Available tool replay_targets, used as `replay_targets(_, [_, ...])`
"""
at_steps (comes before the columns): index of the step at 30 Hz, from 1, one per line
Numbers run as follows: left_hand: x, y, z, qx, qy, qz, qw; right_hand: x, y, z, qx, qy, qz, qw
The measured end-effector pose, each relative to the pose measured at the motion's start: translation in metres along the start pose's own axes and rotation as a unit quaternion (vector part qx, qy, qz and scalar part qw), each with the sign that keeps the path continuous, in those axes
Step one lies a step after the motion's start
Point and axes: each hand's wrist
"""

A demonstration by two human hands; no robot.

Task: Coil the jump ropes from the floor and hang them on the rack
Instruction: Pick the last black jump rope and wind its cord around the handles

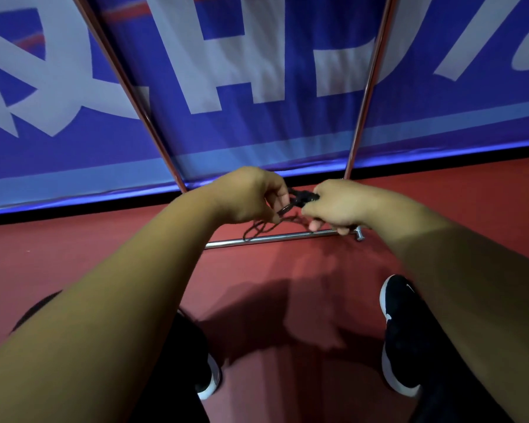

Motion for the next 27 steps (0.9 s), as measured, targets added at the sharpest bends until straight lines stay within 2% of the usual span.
replay_targets(4, [-0.014,0.003,-0.003,0.068,0.034,-0.007,0.997,-0.001,0.003,0.006,0.021,0.052,-0.059,0.997])
replay_targets(8, [-0.019,0.003,-0.003,0.134,-0.040,0.009,0.990,-0.009,0.003,0.010,0.038,0.110,-0.091,0.989])
replay_targets(11, [-0.016,0.002,-0.008,0.167,-0.095,-0.009,0.981,-0.011,0.006,0.009,0.047,0.184,-0.118,0.975])
replay_targets(13, [-0.014,0.002,-0.010,0.181,-0.112,-0.027,0.977,-0.009,0.008,0.008,0.048,0.180,-0.135,0.973])
replay_targets(16, [-0.011,0.000,-0.013,0.168,-0.103,-0.047,0.979,-0.007,0.007,0.007,0.045,0.124,-0.143,0.981])
replay_targets(20, [-0.011,-0.003,-0.012,0.123,-0.100,-0.028,0.987,-0.005,0.006,0.006,0.058,0.078,-0.135,0.986])
replay_targets(24, [-0.013,0.000,-0.003,0.107,-0.083,-0.023,0.991,-0.005,0.006,0.008,0.056,0.077,-0.142,0.985])
replay_targets(27, [-0.011,0.000,-0.007,0.108,-0.122,-0.026,0.986,-0.005,0.005,0.010,0.048,0.093,-0.140,0.985])
Point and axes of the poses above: each hand's wrist, its own y-axis towards the middle knuckle, its own x-axis out of the back of the hand, z = x × y, and after that the axes turned 8 degrees about -z, right-handed
